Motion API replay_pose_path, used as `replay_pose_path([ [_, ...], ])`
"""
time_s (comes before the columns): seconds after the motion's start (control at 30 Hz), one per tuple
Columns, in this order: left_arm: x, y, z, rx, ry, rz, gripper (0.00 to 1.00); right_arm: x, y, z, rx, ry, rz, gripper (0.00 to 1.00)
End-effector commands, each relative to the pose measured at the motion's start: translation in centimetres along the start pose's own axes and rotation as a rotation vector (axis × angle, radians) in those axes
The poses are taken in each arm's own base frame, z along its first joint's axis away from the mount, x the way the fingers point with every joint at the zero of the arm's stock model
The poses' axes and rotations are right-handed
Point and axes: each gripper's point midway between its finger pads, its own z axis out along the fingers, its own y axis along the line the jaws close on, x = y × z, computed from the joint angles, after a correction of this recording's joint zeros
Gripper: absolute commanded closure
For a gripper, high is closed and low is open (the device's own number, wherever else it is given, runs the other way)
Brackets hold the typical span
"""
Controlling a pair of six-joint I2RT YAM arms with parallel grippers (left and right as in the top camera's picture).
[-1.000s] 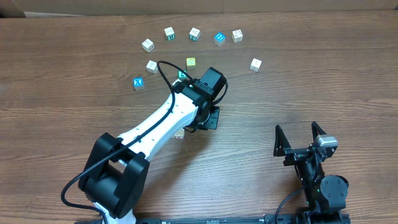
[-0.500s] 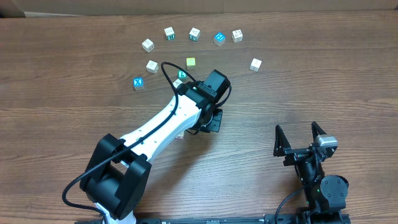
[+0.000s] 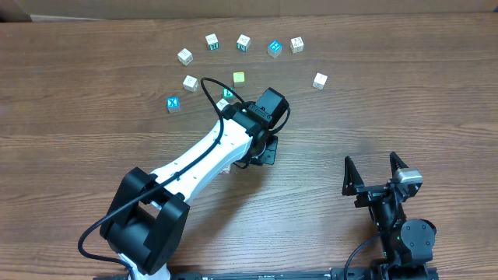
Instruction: Form a horizontal line
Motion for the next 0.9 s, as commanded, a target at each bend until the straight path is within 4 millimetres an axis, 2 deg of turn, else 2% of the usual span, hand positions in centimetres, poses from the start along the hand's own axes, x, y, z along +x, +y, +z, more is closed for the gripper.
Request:
replay_pose_path([
  [0.0, -0.5, 0.4, 0.3, -0.039, -0.014, -0.034, 0.96, 0.1, 0.1, 0.0, -0.005, -0.005, -0.008, 0.00],
  [0.37, -0.1, 0.6, 0.7, -0.047, -0.002, -0.034, 0.96, 0.1, 0.1, 0.0, -0.005, -0.005, -0.008, 0.00],
  [0.57, 1.0, 1.4, 2.0, -0.071, 0.023, -0.040, 0.96, 0.1, 0.1, 0.0, -0.005, -0.005, -0.008, 0.00],
  [0.87, 0.8, 2.7, 2.1, -0.142, -0.007, -0.069, 0.96, 0.1, 0.1, 0.0, -0.005, -0.005, -0.008, 0.00],
])
